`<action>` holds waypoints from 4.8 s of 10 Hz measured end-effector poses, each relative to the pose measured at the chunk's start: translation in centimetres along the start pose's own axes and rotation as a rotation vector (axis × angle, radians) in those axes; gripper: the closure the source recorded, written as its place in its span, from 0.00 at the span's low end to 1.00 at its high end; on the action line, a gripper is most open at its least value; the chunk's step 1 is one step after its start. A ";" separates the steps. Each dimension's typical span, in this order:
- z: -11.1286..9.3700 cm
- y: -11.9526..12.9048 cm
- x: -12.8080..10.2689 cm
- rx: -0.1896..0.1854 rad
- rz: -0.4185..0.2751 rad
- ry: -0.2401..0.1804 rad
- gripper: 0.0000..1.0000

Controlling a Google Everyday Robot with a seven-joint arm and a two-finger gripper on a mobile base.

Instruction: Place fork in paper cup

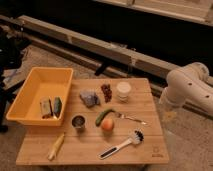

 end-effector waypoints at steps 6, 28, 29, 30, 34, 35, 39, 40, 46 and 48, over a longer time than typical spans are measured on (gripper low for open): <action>0.0 0.0 0.0 0.000 0.000 0.000 0.35; 15.7 -4.0 -13.5 -0.125 0.033 -0.027 0.35; 16.0 -3.8 -13.7 -0.123 0.037 -0.033 0.35; 16.5 -3.5 -14.0 -0.123 0.044 -0.042 0.35; 18.0 -3.1 -14.3 -0.128 0.057 -0.050 0.35; 18.4 -3.0 -14.3 -0.131 0.062 -0.049 0.38; 18.7 -3.0 -13.9 -0.122 0.072 -0.046 0.77; 18.5 -2.9 -13.6 -0.121 0.080 -0.047 0.89; 15.6 -4.7 -12.0 -0.068 0.110 -0.057 0.98; 13.4 -5.6 -11.3 -0.043 0.098 -0.042 0.98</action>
